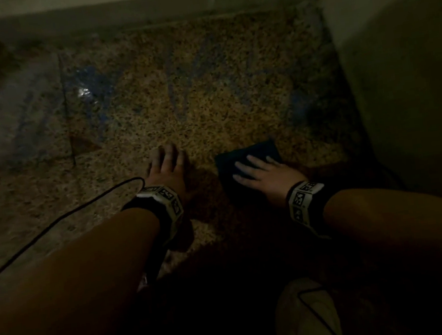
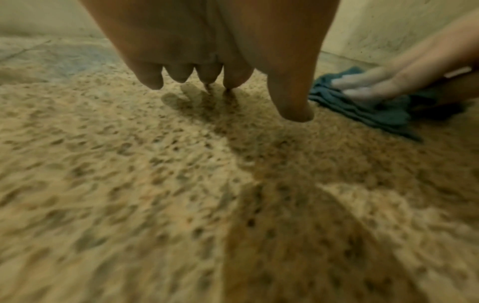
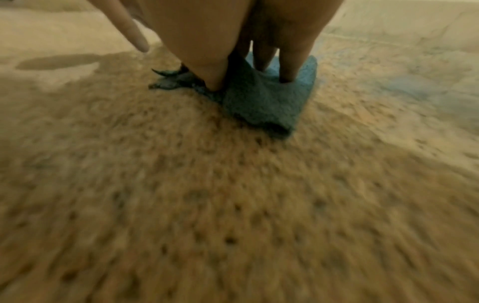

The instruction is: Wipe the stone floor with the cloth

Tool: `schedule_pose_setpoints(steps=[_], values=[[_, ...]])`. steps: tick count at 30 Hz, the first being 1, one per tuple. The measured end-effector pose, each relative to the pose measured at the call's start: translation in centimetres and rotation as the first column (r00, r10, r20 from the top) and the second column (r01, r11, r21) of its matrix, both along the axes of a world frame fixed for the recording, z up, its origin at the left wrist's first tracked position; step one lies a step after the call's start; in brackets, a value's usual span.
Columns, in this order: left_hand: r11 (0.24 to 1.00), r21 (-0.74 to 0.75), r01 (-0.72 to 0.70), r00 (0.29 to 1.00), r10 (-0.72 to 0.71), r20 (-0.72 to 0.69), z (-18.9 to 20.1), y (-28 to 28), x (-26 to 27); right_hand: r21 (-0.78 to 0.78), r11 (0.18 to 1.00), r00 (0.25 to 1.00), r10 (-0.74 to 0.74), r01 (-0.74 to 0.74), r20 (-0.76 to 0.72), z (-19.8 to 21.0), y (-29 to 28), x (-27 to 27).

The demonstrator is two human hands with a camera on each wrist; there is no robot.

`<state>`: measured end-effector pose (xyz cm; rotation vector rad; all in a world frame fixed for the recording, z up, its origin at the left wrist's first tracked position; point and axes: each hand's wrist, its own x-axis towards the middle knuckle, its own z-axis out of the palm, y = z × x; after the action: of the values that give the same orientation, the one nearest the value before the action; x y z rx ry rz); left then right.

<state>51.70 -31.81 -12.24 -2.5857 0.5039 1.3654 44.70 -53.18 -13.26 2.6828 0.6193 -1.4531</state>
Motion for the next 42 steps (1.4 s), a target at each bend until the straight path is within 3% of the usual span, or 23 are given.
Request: schedule_pose_setpoints(steps=[9,15,19,23,30,42], values=[[0.989,0.099,0.114,0.993,-0.117,0.025,-0.9,-3.7,0.8,0.02,0.998,0.994,0.052,-0.055,0.093,-0.3,-1.5,1.3],[0.986,0.097,0.135,0.987,-0.142,0.073,-1.3,-4.0,2.0,0.027,0.974,0.965,-0.226,0.225,0.132,-0.1,-1.6,5.3],[0.991,0.078,0.111,0.991,-0.116,0.063,-1.0,-3.8,2.9,0.015,0.954,0.948,-0.299,0.299,0.114,-0.2,-1.4,6.9],[0.989,0.072,0.126,0.989,-0.13,0.065,-1.0,-3.9,3.0,-0.024,0.969,0.959,-0.24,0.247,0.152,0.0,-1.1,6.0],[0.975,0.007,0.223,0.973,-0.223,0.067,-1.0,-4.9,2.3,-0.09,0.988,0.99,-0.122,0.129,0.076,0.3,-3.6,-0.5],[0.983,-0.009,0.184,0.982,-0.183,0.051,-1.5,-6.7,1.7,-0.004,0.963,0.951,-0.267,0.271,0.156,-1.6,-4.1,-0.9]])
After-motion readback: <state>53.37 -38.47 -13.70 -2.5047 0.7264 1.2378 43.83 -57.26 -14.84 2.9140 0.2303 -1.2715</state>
